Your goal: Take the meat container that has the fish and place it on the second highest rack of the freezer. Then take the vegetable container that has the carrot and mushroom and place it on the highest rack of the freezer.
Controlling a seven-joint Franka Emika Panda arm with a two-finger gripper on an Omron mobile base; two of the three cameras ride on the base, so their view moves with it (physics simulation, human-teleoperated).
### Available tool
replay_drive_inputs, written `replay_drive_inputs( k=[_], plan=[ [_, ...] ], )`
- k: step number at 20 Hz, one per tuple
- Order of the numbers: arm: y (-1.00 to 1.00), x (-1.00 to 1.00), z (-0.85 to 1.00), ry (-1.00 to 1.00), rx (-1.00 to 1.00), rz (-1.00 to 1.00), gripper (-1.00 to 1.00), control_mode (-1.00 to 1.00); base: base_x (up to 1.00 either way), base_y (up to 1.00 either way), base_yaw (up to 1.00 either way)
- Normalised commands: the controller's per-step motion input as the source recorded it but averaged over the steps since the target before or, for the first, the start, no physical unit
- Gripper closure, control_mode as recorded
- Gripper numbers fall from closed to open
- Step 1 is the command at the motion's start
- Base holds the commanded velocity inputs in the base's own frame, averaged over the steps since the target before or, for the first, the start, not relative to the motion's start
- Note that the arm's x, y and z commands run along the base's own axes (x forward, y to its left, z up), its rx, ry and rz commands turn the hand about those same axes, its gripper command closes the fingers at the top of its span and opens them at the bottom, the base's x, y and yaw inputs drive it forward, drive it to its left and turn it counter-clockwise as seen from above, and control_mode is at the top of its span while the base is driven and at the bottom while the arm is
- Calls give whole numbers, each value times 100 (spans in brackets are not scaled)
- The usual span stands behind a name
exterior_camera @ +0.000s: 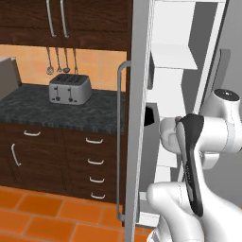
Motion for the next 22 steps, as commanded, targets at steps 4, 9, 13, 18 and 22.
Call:
replay_drive_inputs(
  k=[4, 9, 13, 18, 22],
  plan=[
    [-6, 0, 9, -2, 1, 0, 100, -100, 2, -9, 0],
    [-17, 1, 65, -12, 7, 0, 100, -100, 0, 0, 0],
    [-2, 0, 53, -19, 5, 0, 100, -100, 0, 0, 0],
    [9, 8, 36, -20, 5, 0, 100, -100, 0, 0, 0],
    [0, 51, 6, -3, 5, -4, 100, -100, 0, 0, 0]
  ],
)
